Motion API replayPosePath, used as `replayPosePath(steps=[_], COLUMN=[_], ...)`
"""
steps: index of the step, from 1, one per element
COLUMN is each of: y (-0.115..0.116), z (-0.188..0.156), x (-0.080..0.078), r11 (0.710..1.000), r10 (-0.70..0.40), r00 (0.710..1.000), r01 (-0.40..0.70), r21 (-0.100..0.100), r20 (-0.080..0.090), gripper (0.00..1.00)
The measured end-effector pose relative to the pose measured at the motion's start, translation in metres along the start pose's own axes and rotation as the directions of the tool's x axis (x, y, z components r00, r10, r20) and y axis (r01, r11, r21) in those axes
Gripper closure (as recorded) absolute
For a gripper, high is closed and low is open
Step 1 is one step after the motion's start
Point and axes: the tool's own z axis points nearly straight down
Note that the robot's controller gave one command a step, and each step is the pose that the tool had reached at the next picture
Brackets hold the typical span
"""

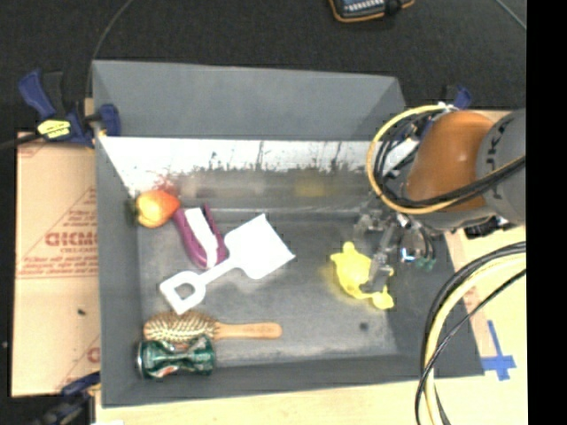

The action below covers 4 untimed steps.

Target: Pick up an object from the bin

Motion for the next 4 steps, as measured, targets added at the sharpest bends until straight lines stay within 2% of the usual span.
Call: replayPosePath(steps=[1, 2, 3, 4], y=[0.002, -0.003, -0.016, -0.016], z=[0.001, 0.031, 0.030, 0.029], x=[0.017, 0.007, 0.004, 0.004], r11=[0.974, 0.995, 0.893, 0.894], r10=[0.226, 0.100, 0.450, 0.448], r00=[0.974, 0.995, 0.893, 0.894], r01=[-0.226, -0.100, -0.450, -0.448], r21=[0.002, 0.000, 0.001, 0.001], r20=[-0.008, -0.005, -0.002, -0.002], gripper=[0.00, 0.00, 1.00, 1.00])
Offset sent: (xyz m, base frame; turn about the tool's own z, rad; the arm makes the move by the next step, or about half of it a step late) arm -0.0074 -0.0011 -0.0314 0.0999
